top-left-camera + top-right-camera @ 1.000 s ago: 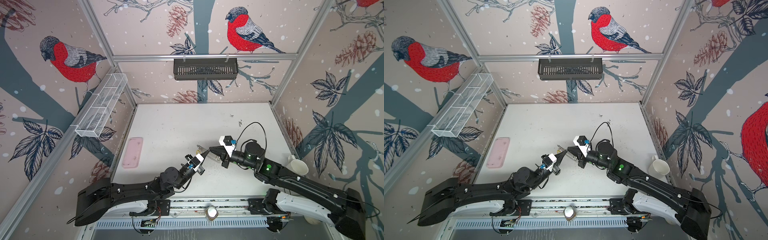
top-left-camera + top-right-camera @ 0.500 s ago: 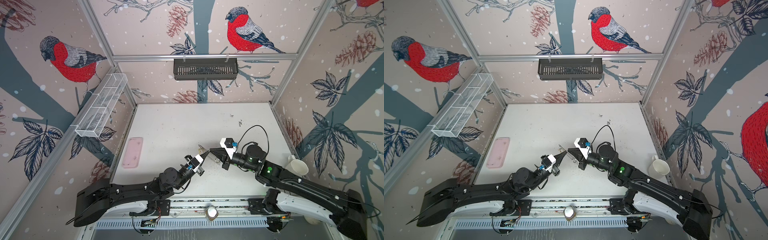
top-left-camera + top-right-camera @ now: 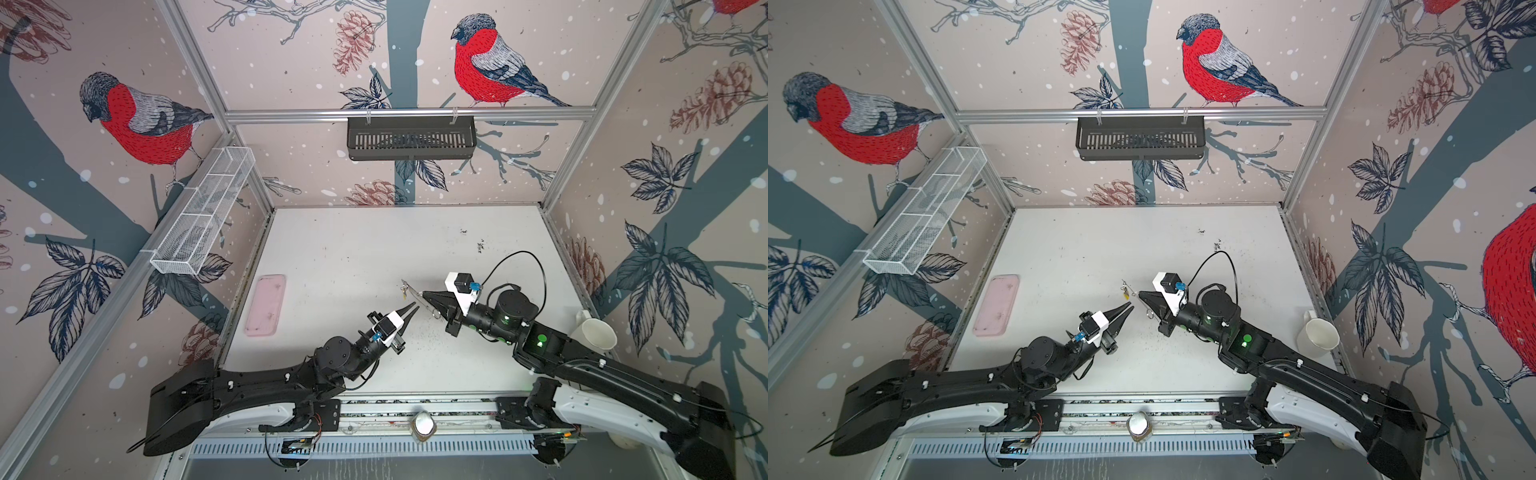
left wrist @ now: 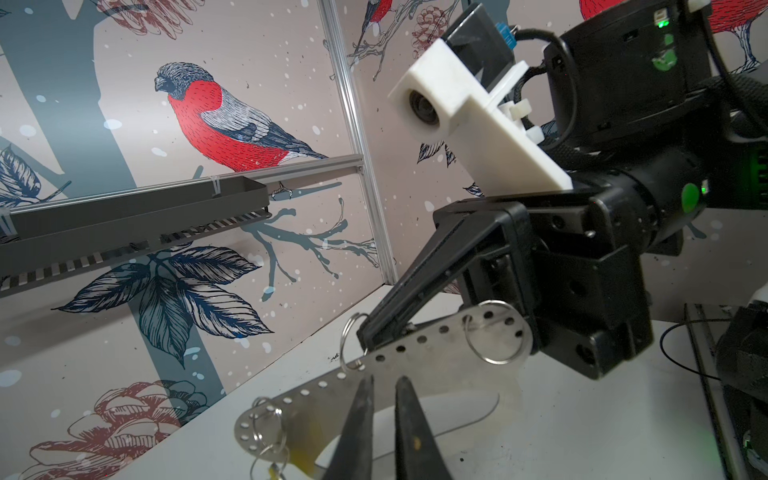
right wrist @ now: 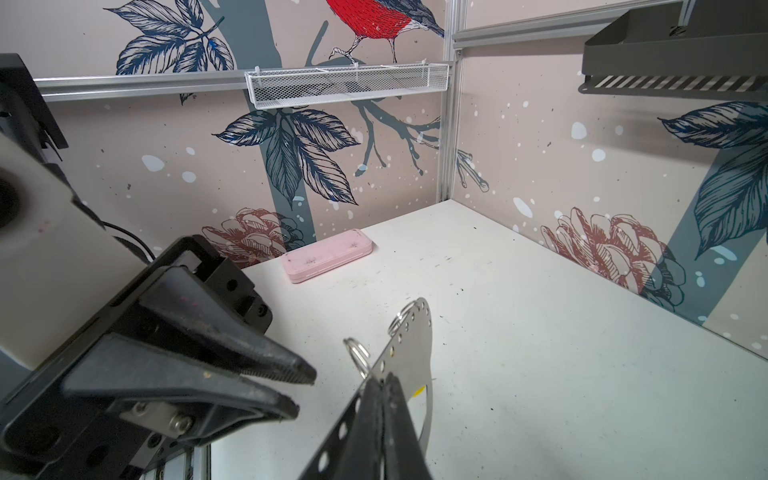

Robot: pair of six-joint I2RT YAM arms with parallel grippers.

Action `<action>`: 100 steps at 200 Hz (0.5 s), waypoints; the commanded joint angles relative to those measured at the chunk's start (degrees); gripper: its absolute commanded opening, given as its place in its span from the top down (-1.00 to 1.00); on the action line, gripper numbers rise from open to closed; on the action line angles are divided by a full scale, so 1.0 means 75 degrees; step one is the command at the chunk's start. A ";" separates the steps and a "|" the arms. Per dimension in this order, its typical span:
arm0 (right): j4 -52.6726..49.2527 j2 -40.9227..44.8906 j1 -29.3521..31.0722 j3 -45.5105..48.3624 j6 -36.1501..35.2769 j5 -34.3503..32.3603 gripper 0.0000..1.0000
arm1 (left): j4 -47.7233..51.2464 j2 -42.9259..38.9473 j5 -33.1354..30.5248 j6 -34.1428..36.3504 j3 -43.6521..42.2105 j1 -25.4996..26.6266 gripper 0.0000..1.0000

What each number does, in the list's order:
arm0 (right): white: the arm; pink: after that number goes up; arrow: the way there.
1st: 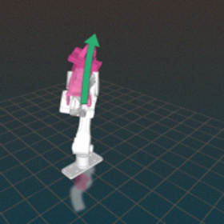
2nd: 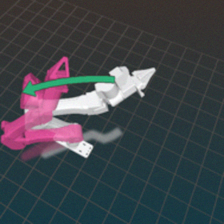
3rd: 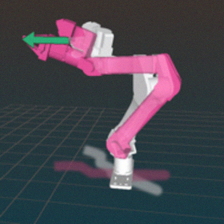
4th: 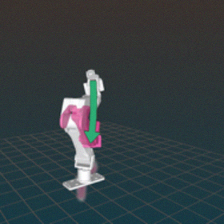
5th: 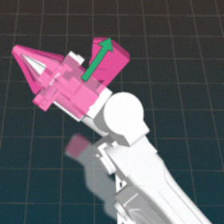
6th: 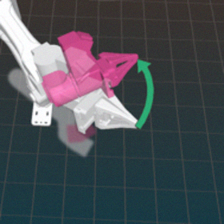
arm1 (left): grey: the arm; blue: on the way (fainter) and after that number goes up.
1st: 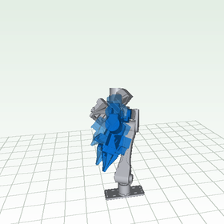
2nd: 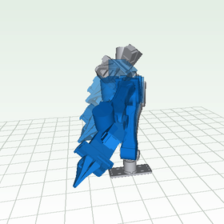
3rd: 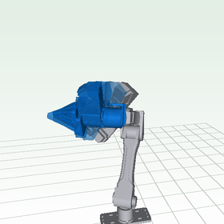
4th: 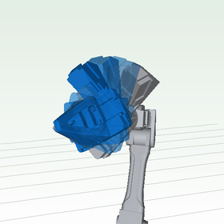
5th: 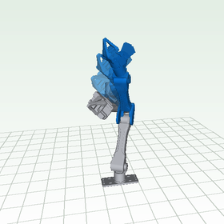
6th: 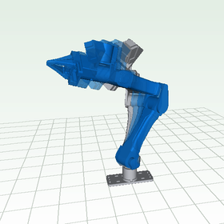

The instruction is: Put the keys on the keyring

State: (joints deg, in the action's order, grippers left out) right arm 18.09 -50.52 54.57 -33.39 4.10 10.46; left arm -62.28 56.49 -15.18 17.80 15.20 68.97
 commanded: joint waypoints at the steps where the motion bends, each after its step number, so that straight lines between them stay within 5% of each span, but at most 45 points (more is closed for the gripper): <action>1: 0.0443 0.0037 0.0014 0.0010 -0.0141 0.0031 1.00 | -0.0139 0.0003 -0.0082 -0.0053 -0.0001 0.0003 0.69; 100: 0.0247 0.0073 0.0252 0.0012 -0.0531 0.0104 1.00 | 0.0533 -0.0296 -0.0413 0.0295 0.0284 -0.0008 0.53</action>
State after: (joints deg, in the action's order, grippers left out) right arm 18.02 -50.11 56.07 -33.23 1.32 10.72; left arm -59.92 54.89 -17.89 19.00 16.43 68.97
